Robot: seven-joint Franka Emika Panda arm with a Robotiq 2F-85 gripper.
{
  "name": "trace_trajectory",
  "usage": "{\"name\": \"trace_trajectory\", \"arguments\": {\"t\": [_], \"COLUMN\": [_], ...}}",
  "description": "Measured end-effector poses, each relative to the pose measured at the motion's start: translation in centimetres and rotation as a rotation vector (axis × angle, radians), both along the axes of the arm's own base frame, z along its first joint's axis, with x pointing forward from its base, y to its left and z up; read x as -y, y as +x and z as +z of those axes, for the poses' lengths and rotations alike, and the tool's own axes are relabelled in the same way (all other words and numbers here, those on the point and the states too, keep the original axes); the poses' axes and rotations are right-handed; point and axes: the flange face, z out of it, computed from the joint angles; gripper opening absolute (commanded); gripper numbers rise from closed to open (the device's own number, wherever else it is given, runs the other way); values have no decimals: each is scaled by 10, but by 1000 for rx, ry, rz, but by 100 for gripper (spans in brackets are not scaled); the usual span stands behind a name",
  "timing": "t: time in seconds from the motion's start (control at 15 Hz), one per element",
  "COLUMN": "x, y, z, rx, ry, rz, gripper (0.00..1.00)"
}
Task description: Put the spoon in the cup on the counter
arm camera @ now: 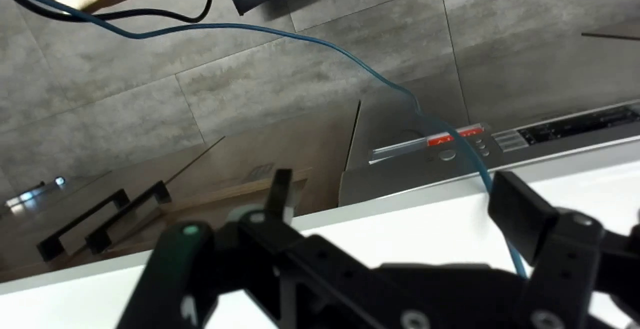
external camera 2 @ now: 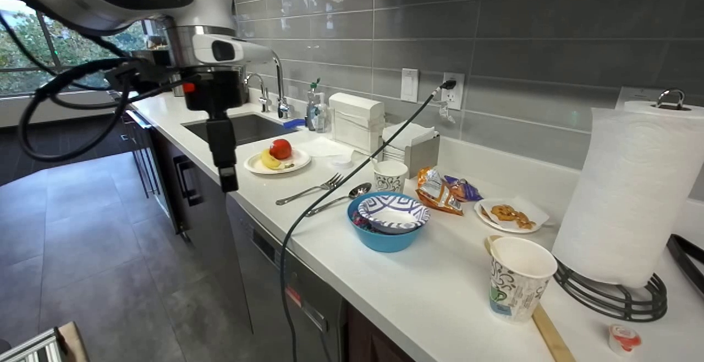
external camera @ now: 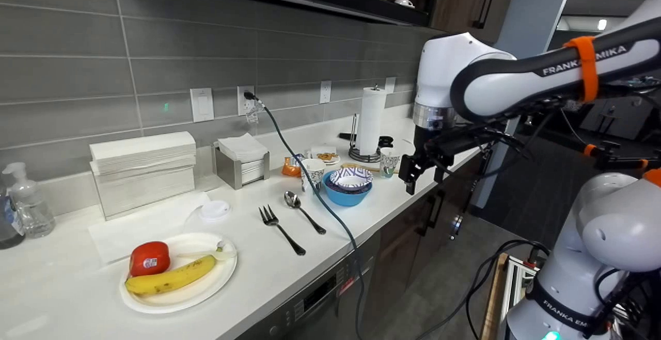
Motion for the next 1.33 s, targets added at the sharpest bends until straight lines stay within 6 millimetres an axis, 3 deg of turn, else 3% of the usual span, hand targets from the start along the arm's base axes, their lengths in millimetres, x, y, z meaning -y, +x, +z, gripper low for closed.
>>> {"name": "trace_trajectory", "arguments": {"t": [0.4,0.6,1.07,1.33], "x": [89,136,212,226], "y": [89,124,175,188], "z": [14,19,19,12], "rx": [-7,13,251,360], "ry": [129,189,206,158], "rz": [-280,-424,-721,-743], "gripper": [100,100,100,100]}}
